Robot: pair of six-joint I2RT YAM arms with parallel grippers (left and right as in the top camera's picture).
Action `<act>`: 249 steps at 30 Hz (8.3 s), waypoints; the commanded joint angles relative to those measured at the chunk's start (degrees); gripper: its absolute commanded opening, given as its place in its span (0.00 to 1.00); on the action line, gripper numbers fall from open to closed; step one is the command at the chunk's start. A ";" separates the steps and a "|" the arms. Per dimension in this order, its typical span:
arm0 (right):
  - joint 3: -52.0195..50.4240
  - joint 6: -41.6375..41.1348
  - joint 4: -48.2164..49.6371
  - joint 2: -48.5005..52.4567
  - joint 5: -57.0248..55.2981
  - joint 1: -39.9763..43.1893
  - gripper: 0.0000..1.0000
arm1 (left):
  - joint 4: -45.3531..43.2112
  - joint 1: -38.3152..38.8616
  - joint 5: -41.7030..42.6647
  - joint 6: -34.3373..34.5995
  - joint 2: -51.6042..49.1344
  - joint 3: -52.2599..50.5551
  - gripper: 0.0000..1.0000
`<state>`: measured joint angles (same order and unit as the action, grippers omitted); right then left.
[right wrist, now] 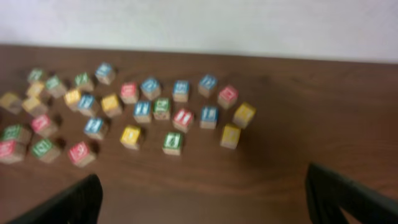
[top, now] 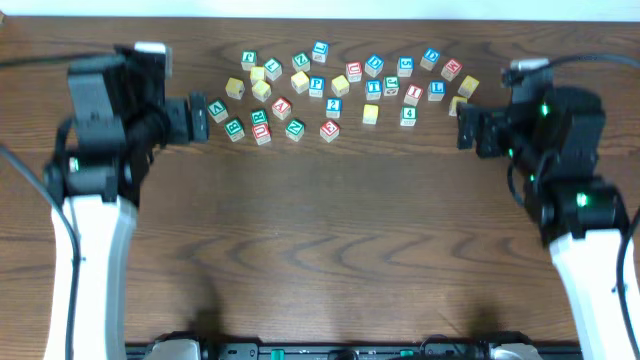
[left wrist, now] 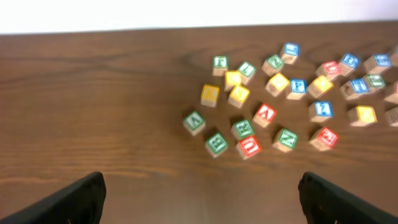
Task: Spell out CORL
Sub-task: 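Raise both arms and move grippers over the far side of the blocks, then lower the left gripper onto the yellow C block and close, then lift the yellow C block and carry it toward the table center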
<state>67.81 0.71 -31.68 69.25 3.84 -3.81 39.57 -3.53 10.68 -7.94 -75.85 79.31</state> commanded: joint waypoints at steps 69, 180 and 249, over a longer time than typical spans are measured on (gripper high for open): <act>28.92 0.68 -16.15 27.89 13.20 3.39 0.99 | -6.75 13.79 -13.99 10.23 -64.61 40.44 0.60; 28.92 0.68 -16.15 27.89 13.20 3.39 0.99 | -9.05 12.33 -11.37 9.73 -67.58 39.47 0.48; 28.92 0.68 -16.17 27.89 13.20 3.39 0.99 | 32.98 32.61 -10.25 30.05 -32.65 16.76 0.25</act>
<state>95.64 0.73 -47.81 97.25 16.56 -0.69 73.38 27.57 0.10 19.53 -109.03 98.15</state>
